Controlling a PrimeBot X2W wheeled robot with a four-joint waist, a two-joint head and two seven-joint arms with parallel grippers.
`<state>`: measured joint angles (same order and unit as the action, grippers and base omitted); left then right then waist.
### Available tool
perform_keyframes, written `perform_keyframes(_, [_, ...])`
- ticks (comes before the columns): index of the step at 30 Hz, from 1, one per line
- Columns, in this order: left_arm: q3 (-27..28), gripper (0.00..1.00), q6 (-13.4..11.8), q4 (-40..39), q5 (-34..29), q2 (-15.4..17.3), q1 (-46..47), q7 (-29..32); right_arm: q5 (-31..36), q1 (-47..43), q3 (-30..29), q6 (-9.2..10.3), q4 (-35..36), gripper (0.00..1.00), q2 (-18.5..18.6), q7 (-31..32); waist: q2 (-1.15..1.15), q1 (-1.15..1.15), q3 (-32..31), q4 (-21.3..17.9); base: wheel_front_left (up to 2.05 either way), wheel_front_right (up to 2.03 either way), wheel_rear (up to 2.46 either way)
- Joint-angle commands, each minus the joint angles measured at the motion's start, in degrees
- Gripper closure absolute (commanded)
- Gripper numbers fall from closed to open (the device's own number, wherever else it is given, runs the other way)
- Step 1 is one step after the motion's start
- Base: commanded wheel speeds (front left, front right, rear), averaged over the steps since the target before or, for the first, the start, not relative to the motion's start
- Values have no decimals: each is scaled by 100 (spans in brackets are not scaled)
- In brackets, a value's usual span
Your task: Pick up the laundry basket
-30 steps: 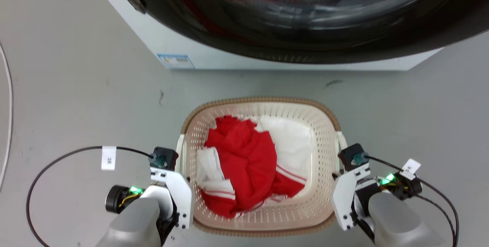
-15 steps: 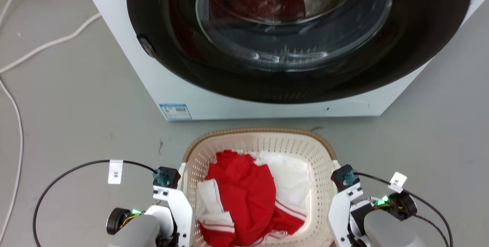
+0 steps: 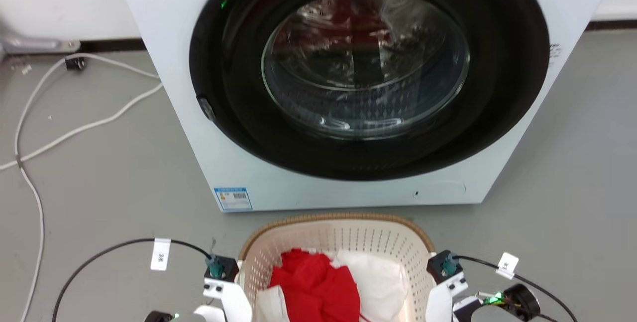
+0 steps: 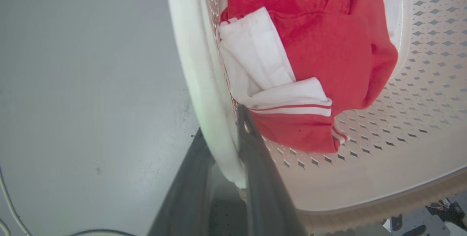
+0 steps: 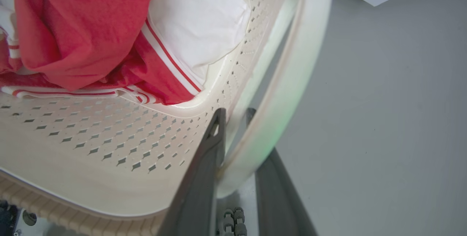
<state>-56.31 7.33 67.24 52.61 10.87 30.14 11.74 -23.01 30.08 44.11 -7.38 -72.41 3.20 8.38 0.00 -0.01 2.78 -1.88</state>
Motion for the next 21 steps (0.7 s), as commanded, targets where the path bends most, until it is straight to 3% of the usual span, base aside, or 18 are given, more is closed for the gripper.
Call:
perform_keyframes(1, [-55, 100, 21, -68, 30, -4, -45, 51, -43, -51, 72, -20, 20, 100, -57, 19, 0, 1, -134, 4, 0, 0, 0])
perform_keyframes(12, [-395, 100, 21, -212, 398, 95, -60, 552, -437, -17, 507, -19, -7, 100, 29, 359, 0, 1, -304, 67, 0, 0, 0])
perform_keyframes(21, [-595, 100, 21, -161, 584, 130, 26, 518, -685, 23, 802, -18, -20, 100, 96, 397, 0, 1, -346, 101, 0, 0, 0])
